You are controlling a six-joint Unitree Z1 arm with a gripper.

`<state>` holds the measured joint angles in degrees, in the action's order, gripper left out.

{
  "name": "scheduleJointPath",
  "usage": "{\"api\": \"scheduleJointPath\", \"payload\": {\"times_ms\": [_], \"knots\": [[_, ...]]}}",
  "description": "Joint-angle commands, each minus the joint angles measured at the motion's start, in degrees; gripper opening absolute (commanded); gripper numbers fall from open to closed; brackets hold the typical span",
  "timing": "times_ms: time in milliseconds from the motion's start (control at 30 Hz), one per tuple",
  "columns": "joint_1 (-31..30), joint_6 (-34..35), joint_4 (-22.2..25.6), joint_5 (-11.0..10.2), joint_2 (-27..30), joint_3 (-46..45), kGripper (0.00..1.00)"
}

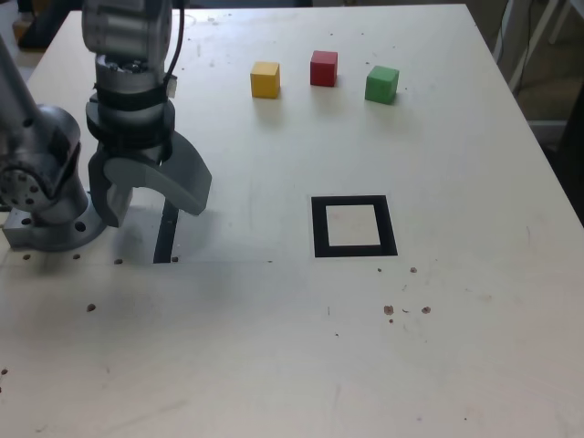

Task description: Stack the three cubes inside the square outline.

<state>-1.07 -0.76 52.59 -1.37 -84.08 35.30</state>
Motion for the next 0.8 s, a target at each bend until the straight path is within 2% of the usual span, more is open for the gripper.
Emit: {"api": "scheduleJointPath", "payload": {"times_ms": [0,400,600,767], "knots": [[-0.16,0.22,-0.04,-0.23,-0.20,-0.12,1.00],[0.45,-0.11,0.91,0.32,2.01,0.58,1.00],[1.60,-2.70,4.41,-1.43,2.17,4.18,1.00],[3.91,-5.62,10.08,-4.77,2.09,10.58,1.00]]}}
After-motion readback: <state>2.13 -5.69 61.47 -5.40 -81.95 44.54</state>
